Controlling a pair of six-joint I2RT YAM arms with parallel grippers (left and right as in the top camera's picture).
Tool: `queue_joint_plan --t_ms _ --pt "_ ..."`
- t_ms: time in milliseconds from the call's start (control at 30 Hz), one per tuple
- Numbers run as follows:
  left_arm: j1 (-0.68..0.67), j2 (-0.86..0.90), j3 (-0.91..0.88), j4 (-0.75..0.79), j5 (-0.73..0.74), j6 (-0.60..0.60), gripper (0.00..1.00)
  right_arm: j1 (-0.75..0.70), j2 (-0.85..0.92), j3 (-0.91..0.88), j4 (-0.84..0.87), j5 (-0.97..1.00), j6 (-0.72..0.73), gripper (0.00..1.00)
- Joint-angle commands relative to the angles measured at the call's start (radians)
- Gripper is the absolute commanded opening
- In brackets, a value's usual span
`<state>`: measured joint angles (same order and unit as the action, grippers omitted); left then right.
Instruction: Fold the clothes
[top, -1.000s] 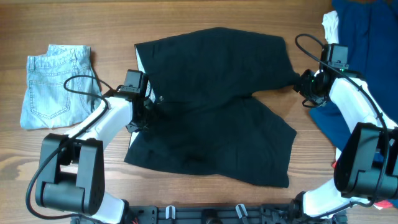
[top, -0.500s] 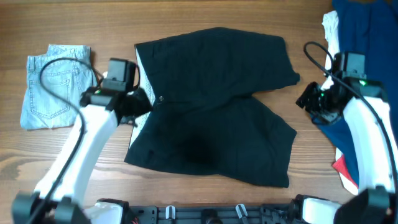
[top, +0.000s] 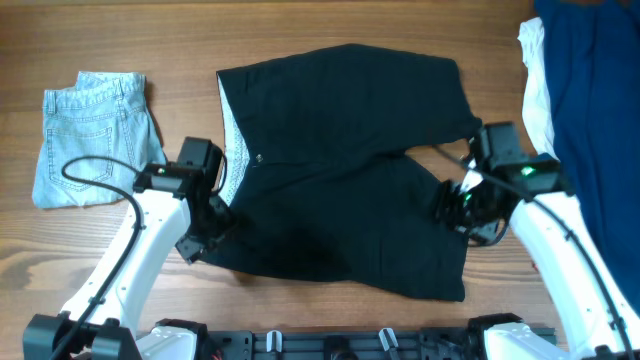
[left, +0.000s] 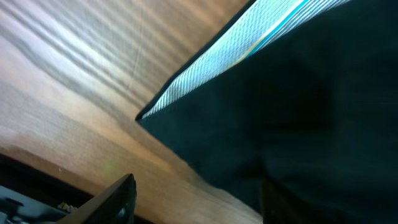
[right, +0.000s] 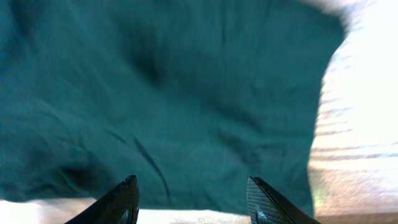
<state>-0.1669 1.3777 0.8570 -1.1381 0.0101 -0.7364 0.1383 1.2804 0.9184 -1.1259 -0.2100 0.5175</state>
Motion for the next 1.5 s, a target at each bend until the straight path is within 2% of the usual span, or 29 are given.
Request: queue_joint_plan --t_ms 0,167,300,400,467,567,633,733,800,1067,1467 --pt "0.008 0.006 -0.075 0.042 0.035 -0.045 0.63 0.085 -0.064 -0.076 0.026 -0.021 0.122 0.57" --pt "0.008 0.006 -0.151 0.124 0.027 -0.119 0.63 0.140 -0.080 -0.103 0.051 -0.024 0.148 0.58" --pt "0.008 0.006 -0.229 0.247 0.027 -0.188 0.62 0.140 -0.080 -0.103 0.051 -0.024 0.146 0.58" --pt "0.008 0.006 -0.289 0.385 0.027 -0.189 0.56 0.140 -0.080 -0.103 0.039 -0.024 0.148 0.58" --pt "0.008 0.006 -0.306 0.415 0.028 -0.190 0.52 0.140 -0.080 -0.103 0.019 -0.024 0.167 0.58" --pt "0.008 0.006 -0.309 0.416 0.027 -0.188 0.36 0.140 -0.080 -0.103 0.004 -0.024 0.192 0.59" --pt "0.008 0.006 -0.309 0.413 0.027 -0.188 0.31 0.140 -0.080 -0.107 0.010 -0.024 0.195 0.60" --pt "0.008 0.006 -0.309 0.397 0.028 -0.188 0.09 0.140 -0.080 -0.111 0.010 -0.024 0.209 0.60" --pt "0.008 0.006 -0.309 0.383 0.028 -0.187 0.04 0.140 -0.080 -0.115 0.010 -0.026 0.219 0.60" --pt "0.008 -0.013 -0.305 0.385 0.072 -0.130 0.04 0.140 -0.080 -0.202 0.030 -0.099 0.226 0.61" --pt "0.008 -0.165 -0.294 0.368 0.071 -0.105 0.04 0.140 -0.080 -0.355 0.044 -0.178 0.231 0.60"
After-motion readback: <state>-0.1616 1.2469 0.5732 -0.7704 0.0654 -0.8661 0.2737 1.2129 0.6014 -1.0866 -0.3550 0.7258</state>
